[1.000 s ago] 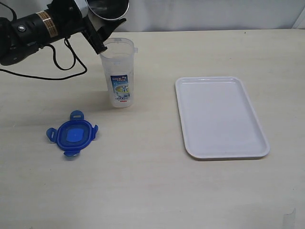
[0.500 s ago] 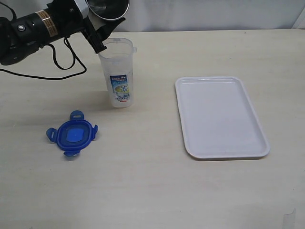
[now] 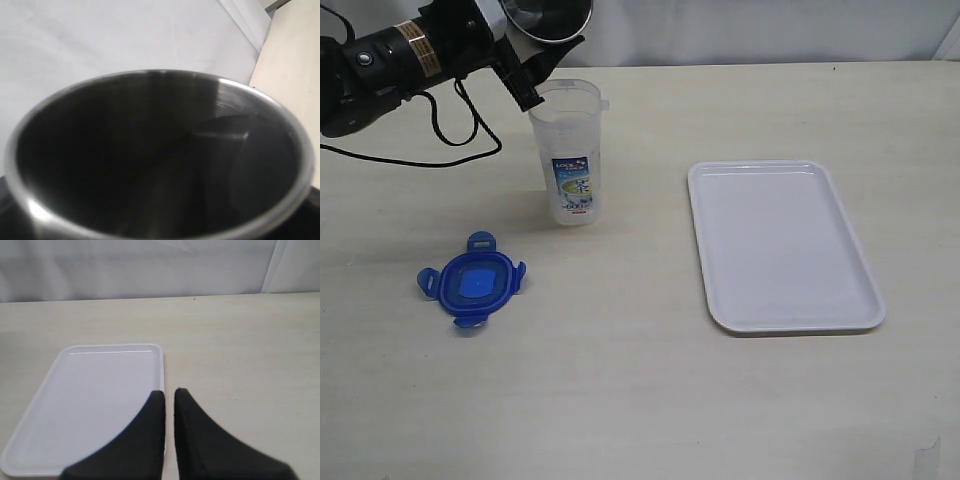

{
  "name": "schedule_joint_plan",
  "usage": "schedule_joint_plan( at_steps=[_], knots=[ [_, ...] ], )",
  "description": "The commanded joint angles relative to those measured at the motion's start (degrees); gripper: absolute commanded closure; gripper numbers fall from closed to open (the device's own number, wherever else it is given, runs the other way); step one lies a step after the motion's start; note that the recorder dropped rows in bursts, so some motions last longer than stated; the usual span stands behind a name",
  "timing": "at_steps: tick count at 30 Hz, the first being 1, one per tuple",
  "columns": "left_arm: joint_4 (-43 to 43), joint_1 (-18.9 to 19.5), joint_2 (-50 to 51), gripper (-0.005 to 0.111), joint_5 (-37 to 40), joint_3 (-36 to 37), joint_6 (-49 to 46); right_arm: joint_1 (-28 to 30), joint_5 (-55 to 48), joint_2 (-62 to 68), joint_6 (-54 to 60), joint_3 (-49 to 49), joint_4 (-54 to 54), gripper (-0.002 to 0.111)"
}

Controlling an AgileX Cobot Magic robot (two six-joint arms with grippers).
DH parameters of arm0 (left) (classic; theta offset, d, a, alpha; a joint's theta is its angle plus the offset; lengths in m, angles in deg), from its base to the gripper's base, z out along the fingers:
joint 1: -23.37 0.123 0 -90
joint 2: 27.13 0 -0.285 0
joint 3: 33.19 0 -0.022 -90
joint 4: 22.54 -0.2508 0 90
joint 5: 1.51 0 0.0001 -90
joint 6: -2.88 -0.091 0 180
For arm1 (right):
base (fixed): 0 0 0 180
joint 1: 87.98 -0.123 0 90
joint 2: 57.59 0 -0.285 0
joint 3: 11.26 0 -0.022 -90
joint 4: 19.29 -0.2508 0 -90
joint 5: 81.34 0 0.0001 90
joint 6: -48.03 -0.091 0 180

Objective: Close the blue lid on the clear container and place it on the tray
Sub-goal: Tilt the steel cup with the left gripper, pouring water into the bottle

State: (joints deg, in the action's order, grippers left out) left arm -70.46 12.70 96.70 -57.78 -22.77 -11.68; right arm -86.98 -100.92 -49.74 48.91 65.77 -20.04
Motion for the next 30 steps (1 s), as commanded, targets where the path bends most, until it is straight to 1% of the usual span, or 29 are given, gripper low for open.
schedule_joint_plan(
  at_steps=[1, 9, 15, 20, 24, 28, 30],
  knots=[
    [1.65, 0.08, -1.12, 0.107, -4.43, -0.84, -2.16, 0.26, -0.08, -0.07, -0.01, 0.19, -0.27, 0.101],
    [1.65, 0.08, -1.12, 0.107, -4.53, -0.84, -2.40, 0.26, -0.08, -0.07, -0.01, 0.19, -0.27, 0.101],
    [1.65, 0.08, -1.12, 0.107, -4.53, -0.84, -4.99, 0.26, -0.08, -0.07, -0.01, 0.19, -0.27, 0.101],
    [1.65, 0.08, -1.12, 0.107, -4.53, -0.84, -5.37, 0.26, -0.08, -0.07, -0.01, 0.19, -0.27, 0.101],
    [1.65, 0.08, -1.12, 0.107, -4.53, -0.84, -8.17, 0.26, -0.08, -0.07, -0.01, 0.19, -0.27, 0.101],
    [1.65, 0.08, -1.12, 0.107, -4.53, -0.84, -8.40, 0.26, -0.08, -0.07, -0.01, 0.19, -0.27, 0.101],
    [1.65, 0.08, -1.12, 0.107, -4.40, -0.84, -10.62, 0.26, -0.08, -0.07, -0.01, 0.19, -0.27, 0.101]
  ],
)
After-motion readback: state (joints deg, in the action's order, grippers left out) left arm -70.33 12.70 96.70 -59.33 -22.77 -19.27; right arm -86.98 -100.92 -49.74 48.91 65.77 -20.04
